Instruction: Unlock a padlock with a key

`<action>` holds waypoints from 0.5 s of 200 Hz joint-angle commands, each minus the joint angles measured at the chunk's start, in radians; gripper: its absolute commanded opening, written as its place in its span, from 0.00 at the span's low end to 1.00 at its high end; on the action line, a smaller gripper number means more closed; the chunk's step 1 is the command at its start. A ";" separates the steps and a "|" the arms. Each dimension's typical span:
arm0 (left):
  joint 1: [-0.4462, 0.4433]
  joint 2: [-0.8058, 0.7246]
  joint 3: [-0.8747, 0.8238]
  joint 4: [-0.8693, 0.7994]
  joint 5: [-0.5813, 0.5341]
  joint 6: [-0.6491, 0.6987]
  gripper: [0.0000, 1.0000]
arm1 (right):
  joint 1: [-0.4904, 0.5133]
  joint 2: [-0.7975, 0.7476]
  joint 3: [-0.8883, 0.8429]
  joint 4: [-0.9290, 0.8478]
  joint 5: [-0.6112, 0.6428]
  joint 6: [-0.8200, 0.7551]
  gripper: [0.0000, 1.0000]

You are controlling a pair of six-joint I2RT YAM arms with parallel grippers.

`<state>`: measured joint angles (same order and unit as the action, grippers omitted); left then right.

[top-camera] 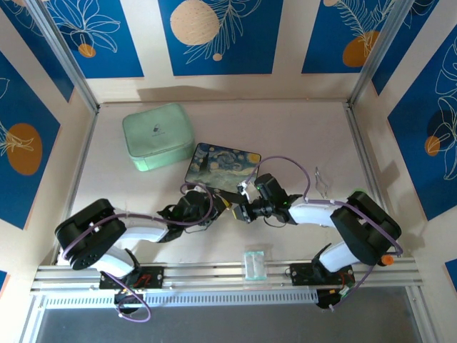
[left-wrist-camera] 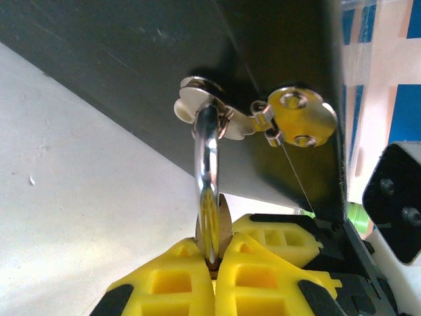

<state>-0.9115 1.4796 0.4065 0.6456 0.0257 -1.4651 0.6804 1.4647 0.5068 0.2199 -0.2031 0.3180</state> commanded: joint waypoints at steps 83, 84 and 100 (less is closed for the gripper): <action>-0.001 -0.002 -0.027 -0.029 -0.004 0.038 0.00 | -0.042 0.011 0.050 -0.039 0.016 0.148 0.38; -0.001 -0.001 -0.028 -0.029 -0.004 0.037 0.00 | -0.042 0.010 0.050 -0.041 0.016 0.149 0.38; -0.002 0.001 -0.028 -0.045 -0.013 0.050 0.00 | -0.041 -0.002 0.040 -0.049 0.042 0.170 0.46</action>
<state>-0.9092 1.4799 0.3920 0.6342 0.0185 -1.4555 0.6544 1.4757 0.5247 0.1947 -0.2123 0.4416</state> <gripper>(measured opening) 0.052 0.414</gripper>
